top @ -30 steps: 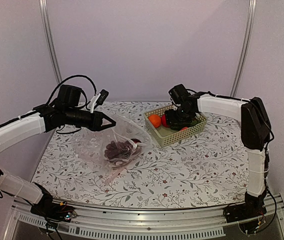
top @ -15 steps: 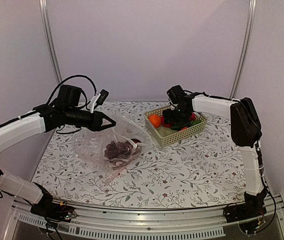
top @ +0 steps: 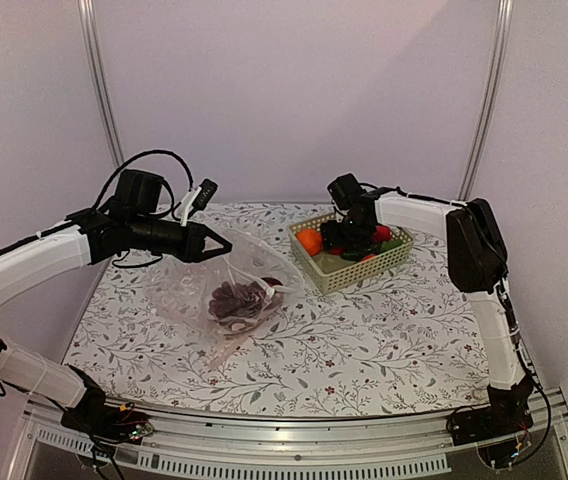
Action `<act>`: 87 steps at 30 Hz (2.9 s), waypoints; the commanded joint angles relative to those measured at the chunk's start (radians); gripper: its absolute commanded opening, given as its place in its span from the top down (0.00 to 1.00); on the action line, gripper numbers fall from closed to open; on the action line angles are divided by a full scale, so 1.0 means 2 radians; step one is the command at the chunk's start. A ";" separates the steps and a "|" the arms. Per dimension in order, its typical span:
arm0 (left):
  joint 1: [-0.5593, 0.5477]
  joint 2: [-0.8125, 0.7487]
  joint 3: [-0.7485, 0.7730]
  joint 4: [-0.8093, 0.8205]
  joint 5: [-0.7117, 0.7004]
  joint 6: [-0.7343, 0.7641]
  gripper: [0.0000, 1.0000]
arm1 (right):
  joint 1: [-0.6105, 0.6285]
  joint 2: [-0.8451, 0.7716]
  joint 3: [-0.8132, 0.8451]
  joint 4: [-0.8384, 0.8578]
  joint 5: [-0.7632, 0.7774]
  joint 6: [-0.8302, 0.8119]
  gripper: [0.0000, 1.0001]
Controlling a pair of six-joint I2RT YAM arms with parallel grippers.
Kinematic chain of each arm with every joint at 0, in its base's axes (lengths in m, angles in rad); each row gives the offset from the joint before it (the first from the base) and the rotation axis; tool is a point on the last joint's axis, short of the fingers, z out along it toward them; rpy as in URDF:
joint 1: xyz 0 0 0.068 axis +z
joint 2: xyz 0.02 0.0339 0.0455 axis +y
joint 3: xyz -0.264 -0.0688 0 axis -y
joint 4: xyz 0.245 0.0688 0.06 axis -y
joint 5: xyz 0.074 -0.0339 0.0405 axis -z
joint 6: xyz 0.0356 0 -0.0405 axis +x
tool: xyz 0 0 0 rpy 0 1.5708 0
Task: Place the food in the zip-top bag and seal the zipper
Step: Pick up the fake vegetable from the bin.
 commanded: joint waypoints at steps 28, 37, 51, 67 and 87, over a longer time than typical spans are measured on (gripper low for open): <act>-0.003 0.003 -0.002 0.001 0.004 0.004 1.00 | -0.010 -0.033 -0.017 0.014 -0.008 -0.021 0.34; -0.003 0.003 -0.002 0.001 0.004 0.003 1.00 | -0.009 -0.118 -0.100 0.033 -0.021 -0.022 0.35; -0.003 0.002 -0.003 0.003 0.008 0.000 1.00 | 0.023 -0.257 -0.208 0.023 -0.052 -0.022 0.35; -0.003 -0.001 -0.003 0.004 0.008 -0.001 1.00 | 0.131 -0.339 -0.232 -0.004 -0.056 0.004 0.35; -0.003 -0.003 -0.003 0.004 0.008 0.000 1.00 | 0.189 -0.276 -0.182 0.024 -0.137 -0.042 0.34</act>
